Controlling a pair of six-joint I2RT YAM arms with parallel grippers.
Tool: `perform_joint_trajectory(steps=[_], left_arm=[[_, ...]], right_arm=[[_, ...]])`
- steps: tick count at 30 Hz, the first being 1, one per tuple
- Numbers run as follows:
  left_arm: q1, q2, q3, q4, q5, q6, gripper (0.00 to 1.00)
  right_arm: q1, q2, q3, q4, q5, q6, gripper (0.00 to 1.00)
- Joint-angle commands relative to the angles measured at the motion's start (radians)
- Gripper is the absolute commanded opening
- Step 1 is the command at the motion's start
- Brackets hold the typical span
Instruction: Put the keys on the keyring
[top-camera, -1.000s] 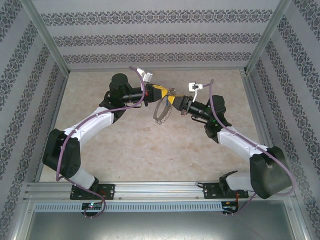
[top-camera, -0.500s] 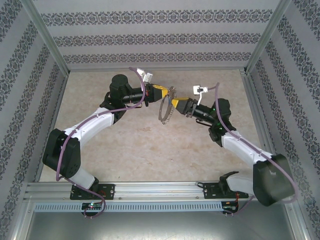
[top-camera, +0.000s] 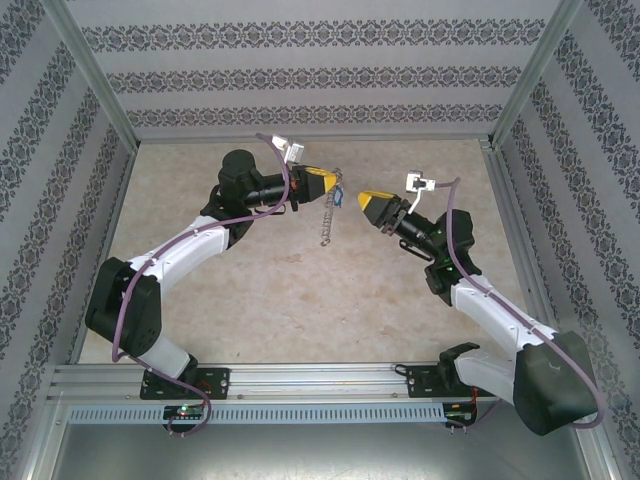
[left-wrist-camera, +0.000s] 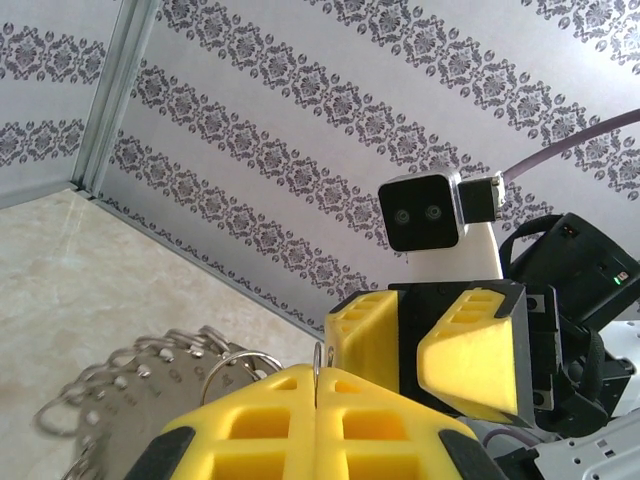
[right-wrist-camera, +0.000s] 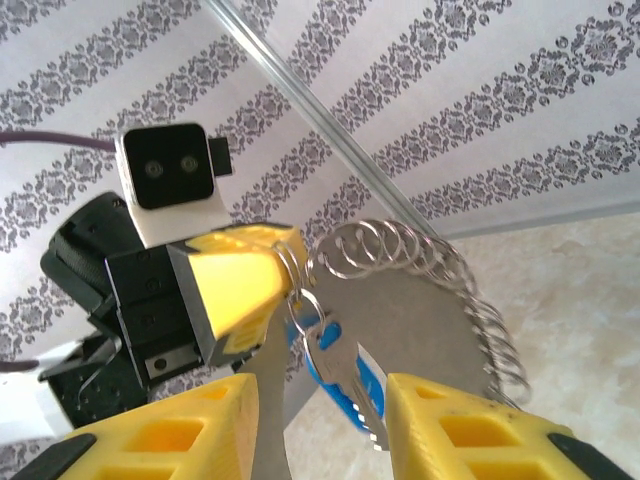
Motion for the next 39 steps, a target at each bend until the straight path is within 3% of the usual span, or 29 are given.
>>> perform_joint_trajectory(steps=[1,25,39], left_arm=[[-0.011,-0.023,-0.008,0.099,-0.026,-0.046,0.00],[-0.011,-0.032,-0.041,0.182,-0.177,-0.248,0.00],[-0.012,-0.028,-0.040,0.184,-0.198,-0.264,0.00]], right_arm=[[0.018,0.034,0.053,0.127,0.074,0.052,0.39],[0.078,0.366,0.164,0.535,0.122,0.307,0.43],[0.122,0.436,0.226,0.554,0.097,0.328,0.39]])
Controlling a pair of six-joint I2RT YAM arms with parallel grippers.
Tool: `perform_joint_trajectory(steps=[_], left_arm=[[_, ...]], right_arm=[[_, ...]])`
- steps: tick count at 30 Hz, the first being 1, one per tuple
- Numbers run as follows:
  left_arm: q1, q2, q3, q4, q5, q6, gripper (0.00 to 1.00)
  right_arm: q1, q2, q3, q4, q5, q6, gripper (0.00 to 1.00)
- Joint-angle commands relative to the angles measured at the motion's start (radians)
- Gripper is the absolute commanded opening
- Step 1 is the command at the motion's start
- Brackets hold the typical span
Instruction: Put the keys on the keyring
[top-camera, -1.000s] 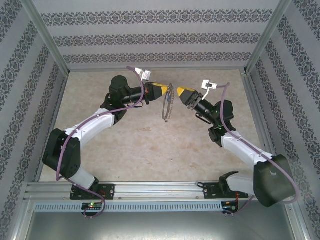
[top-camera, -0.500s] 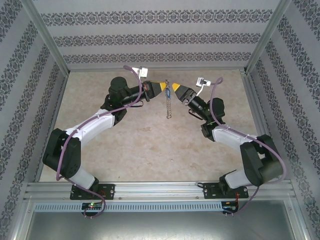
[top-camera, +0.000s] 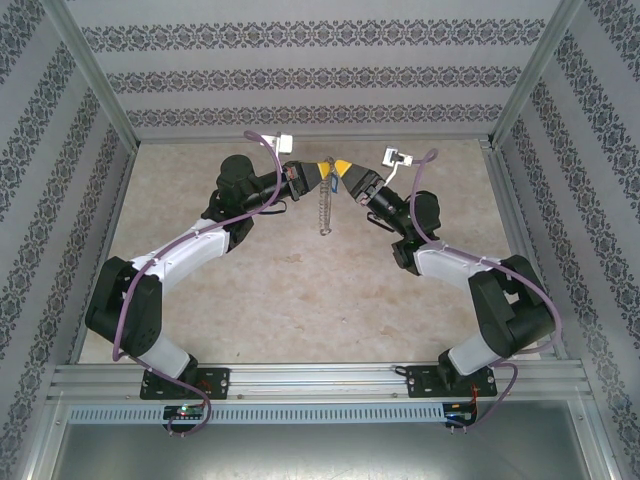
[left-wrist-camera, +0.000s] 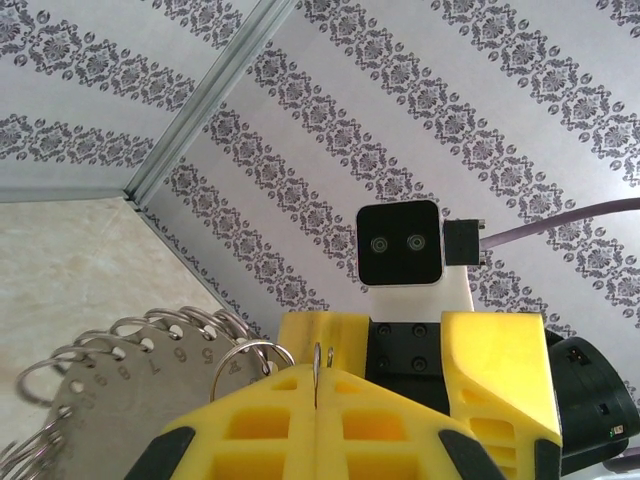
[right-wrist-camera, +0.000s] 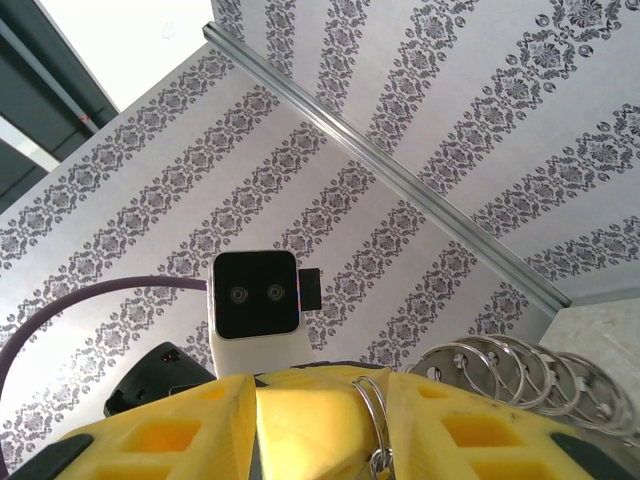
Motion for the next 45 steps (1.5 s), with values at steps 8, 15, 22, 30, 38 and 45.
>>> perform_joint_trajectory(steps=[8,15,22,30,38,45], left_arm=[[-0.012,-0.034,0.002,0.097,-0.007,-0.023,0.00],[-0.012,-0.039,0.001,0.094,-0.009,-0.022,0.00],[-0.012,-0.032,0.001,0.098,-0.010,-0.022,0.00],[-0.013,-0.030,0.001,0.098,-0.013,-0.022,0.00],[-0.010,-0.046,0.015,0.001,-0.024,0.040,0.04],[0.043,-0.141,0.049,-0.268,-0.038,0.248,0.37]], right_arm=[[0.019,0.024,0.022,0.063,-0.012,0.008,0.39],[0.009,0.031,0.003,0.063,0.010,-0.001,0.42],[0.015,0.041,0.025,0.062,-0.026,0.004,0.36],[0.024,0.058,0.040,0.063,-0.042,0.004,0.13],[-0.009,0.059,0.033,0.063,-0.067,0.024,0.00],[-0.073,0.049,0.029,0.004,-0.215,0.023,0.00]])
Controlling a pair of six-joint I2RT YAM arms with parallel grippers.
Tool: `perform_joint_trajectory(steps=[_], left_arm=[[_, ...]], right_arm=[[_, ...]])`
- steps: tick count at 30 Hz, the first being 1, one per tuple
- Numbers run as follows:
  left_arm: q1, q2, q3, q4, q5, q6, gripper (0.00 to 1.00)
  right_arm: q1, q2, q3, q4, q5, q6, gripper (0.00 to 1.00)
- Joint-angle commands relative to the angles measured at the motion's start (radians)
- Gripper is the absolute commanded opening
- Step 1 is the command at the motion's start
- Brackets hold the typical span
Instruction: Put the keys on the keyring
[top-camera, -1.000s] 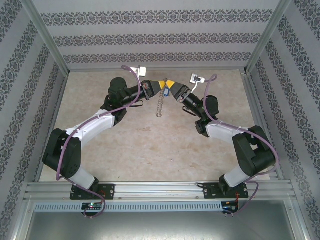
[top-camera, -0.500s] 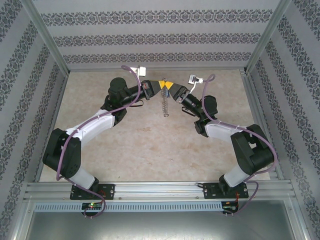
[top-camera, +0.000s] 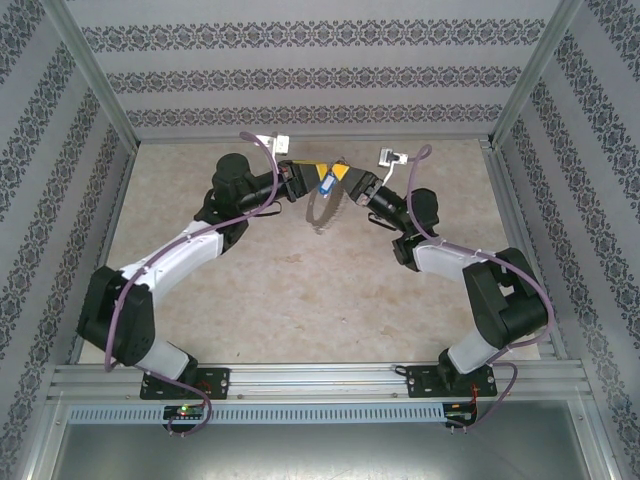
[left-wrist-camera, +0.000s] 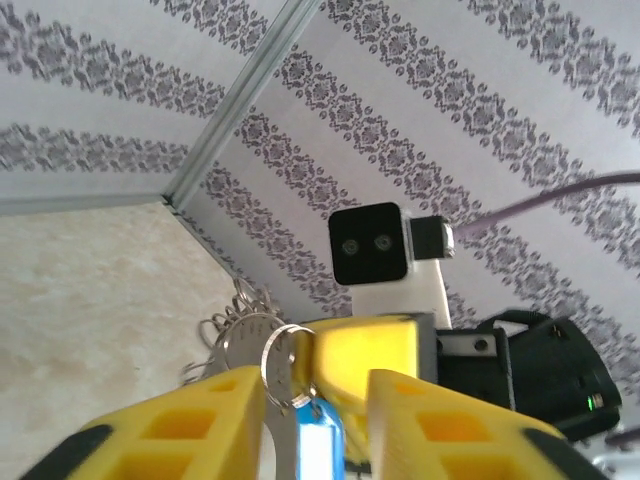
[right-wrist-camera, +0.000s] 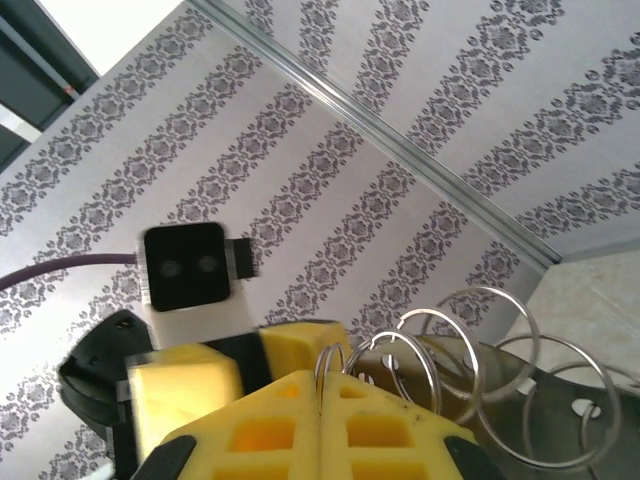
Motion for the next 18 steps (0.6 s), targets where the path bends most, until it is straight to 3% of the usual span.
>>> perform_joint_trajectory(steps=[1,11,18], left_arm=[[0.039,-0.068,0.059,-0.153,0.017,0.160,0.40],[0.067,0.013,0.272,-0.612,0.193,0.480,0.49],[0.078,0.091,0.355,-0.731,0.286,0.541,0.43]], right_arm=[[-0.028,0.000,0.020,-0.004,-0.122,-0.004,0.00],[-0.083,0.014,0.085,-0.155,-0.451,-0.109,0.00],[-0.102,0.060,0.126,-0.148,-0.585,-0.106,0.00]])
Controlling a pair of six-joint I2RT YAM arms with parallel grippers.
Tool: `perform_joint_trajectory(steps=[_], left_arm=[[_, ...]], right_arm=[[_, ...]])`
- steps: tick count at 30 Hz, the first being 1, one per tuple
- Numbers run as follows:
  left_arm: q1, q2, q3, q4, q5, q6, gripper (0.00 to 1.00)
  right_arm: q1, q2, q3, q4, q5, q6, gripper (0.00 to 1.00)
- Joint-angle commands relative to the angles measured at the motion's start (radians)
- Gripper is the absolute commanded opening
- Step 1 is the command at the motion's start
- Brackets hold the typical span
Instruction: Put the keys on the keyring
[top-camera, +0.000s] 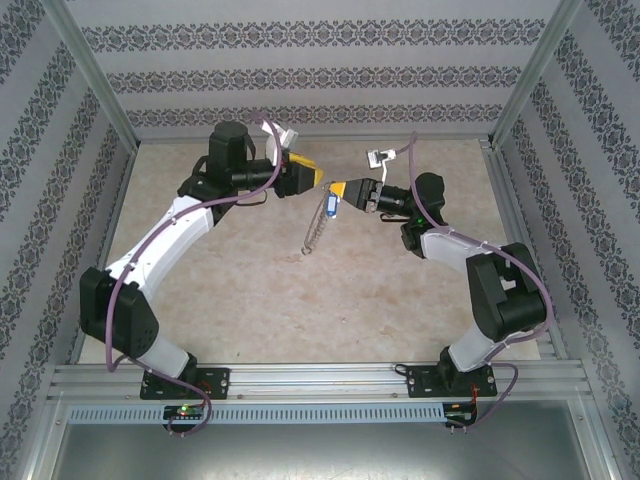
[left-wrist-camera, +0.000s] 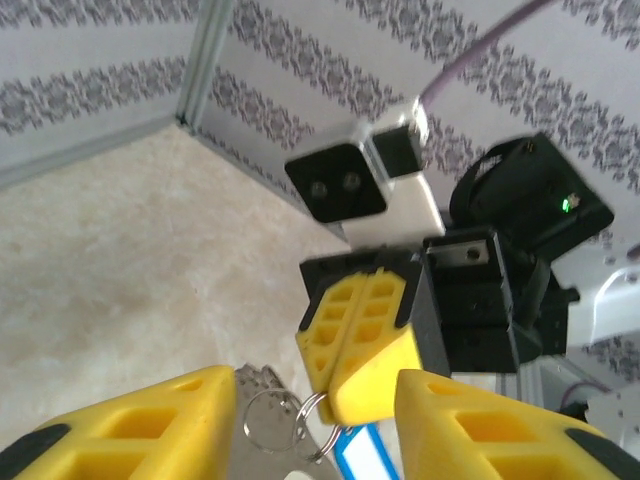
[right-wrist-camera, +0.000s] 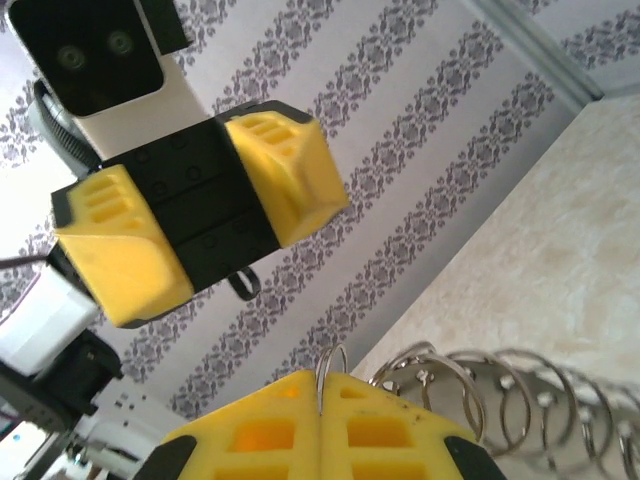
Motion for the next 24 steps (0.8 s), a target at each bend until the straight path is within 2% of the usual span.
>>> perform_joint_trajectory(steps=[1,11,24], left_arm=[[0.014,0.024,0.053,-0.120,0.091,0.084,0.42],[0.017,0.059,0.070,-0.180,0.125,0.116,0.39],[0.017,0.086,0.035,-0.105,0.170,0.061,0.39]], right_arm=[[-0.010,0.021,0.040,0.036,-0.102,-0.022,0.00],[-0.011,0.025,0.048,0.047,-0.100,-0.018,0.00],[-0.011,0.013,0.047,0.050,-0.081,-0.018,0.00]])
